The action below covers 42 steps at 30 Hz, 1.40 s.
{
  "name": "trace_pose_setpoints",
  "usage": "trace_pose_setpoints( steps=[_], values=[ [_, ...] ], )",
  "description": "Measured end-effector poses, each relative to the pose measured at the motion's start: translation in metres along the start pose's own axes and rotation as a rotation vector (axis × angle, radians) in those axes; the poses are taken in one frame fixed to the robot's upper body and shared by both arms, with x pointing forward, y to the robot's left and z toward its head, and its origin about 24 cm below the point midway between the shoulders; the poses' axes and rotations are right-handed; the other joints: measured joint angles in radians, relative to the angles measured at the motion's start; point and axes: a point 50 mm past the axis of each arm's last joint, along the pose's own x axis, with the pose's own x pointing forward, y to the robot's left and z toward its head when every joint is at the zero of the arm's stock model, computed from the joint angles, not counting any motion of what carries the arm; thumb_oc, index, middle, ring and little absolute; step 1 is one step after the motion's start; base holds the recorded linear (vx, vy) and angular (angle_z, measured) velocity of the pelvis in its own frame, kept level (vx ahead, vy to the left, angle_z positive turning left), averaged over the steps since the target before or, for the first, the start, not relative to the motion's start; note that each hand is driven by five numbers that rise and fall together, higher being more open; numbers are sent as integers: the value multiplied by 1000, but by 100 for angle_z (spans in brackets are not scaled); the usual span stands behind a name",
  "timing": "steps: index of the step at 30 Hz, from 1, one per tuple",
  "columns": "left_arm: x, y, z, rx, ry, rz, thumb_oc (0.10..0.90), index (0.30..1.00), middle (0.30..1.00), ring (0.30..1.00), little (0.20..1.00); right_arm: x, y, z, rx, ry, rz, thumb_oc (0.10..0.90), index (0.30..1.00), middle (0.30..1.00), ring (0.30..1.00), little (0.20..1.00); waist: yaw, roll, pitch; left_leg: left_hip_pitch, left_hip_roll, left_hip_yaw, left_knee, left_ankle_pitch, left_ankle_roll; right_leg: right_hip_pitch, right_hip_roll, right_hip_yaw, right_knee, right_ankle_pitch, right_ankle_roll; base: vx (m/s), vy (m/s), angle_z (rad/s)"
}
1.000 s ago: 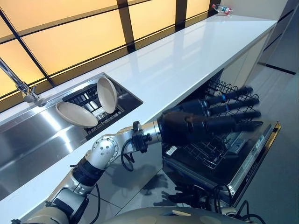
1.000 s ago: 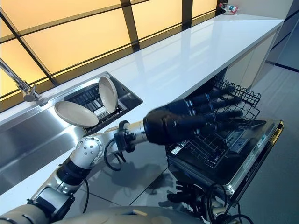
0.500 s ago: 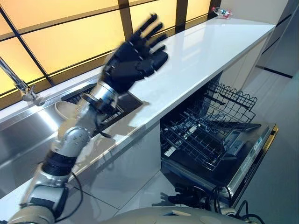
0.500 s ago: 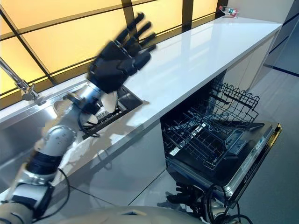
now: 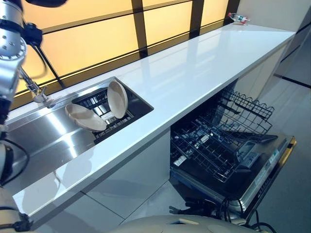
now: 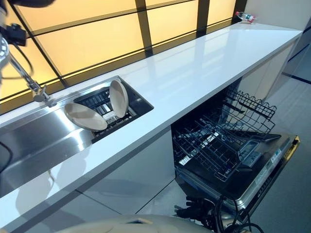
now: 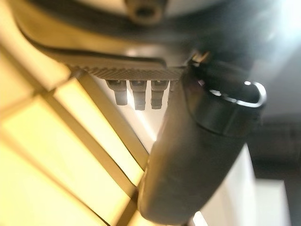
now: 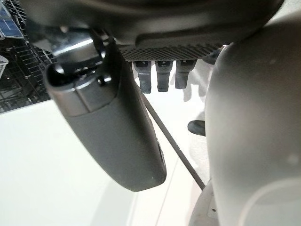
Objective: Pick up plates and place into dishwasher.
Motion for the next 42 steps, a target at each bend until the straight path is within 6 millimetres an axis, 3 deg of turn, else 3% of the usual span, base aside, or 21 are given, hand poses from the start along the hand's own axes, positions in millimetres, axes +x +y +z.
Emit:
trace_pose_setpoints(
  steps=[5,7,11,14,17,22,24,29,42],
  values=[
    [9,7,50,275,-322,-104,800,900,900,900,900,0,0,-3,2,2,0,800,900,900,900,900,9,-1,-6,-6,-7,-7,0,1,0,-1,-1,-4,5,0,0,1,1,5],
    [6,-1,66,326,-431,-162,800,900,900,900,900,-1,-1,-3,2,3,-1,800,900,900,900,900,7,3,-11,-6,-8,-6,0,-3,-7,-1,-1,-3,5,0,0,0,0,0],
    [-19,-35,102,379,-691,-400,800,900,900,900,900,-2,-5,-3,-3,-5,4,800,900,900,900,900,-4,24,-30,-11,-7,-1,-1,-6,-3,-5,0,-3,5,-3,5,0,0,0],
    [-30,-51,108,378,-749,-518,800,900,900,900,900,-4,-8,-3,2,-9,-5,800,900,900,900,900,-8,35,-33,-12,-5,-1,0,-6,-4,-5,2,-3,5,-4,5,-3,1,-1],
    [-35,-62,97,399,-712,-630,800,900,900,900,900,-8,-19,-5,1,-7,-31,800,900,900,900,900,-11,55,-31,-12,-3,1,0,-7,-5,-7,3,-3,4,-4,5,0,0,0],
    [-39,-71,65,429,-610,-771,800,900,900,900,900,-14,-29,-19,-11,30,-58,800,900,900,900,900,-7,54,-27,-12,-3,1,0,-4,-8,-11,3,-3,2,-5,3,0,0,0],
    [-40,-70,51,444,-563,-801,800,900,900,900,900,-16,-29,-26,-1,44,-62,800,900,900,900,900,-8,54,-19,-11,-3,1,0,0,-2,-10,3,-3,2,-5,3,0,0,0],
    [-47,-67,12,475,-426,-872,800,900,900,900,900,-15,-27,-22,13,12,-54,800,900,900,900,900,-8,42,10,-12,-5,7,0,1,-2,-13,2,0,5,-4,3,3,6,-1],
    [-79,-56,-45,453,-261,-896,800,900,900,900,900,-15,-28,-20,21,5,-54,800,900,900,900,900,0,46,29,-12,-4,-2,0,1,-2,-8,3,-3,5,-4,1,3,4,1]
  ],
)
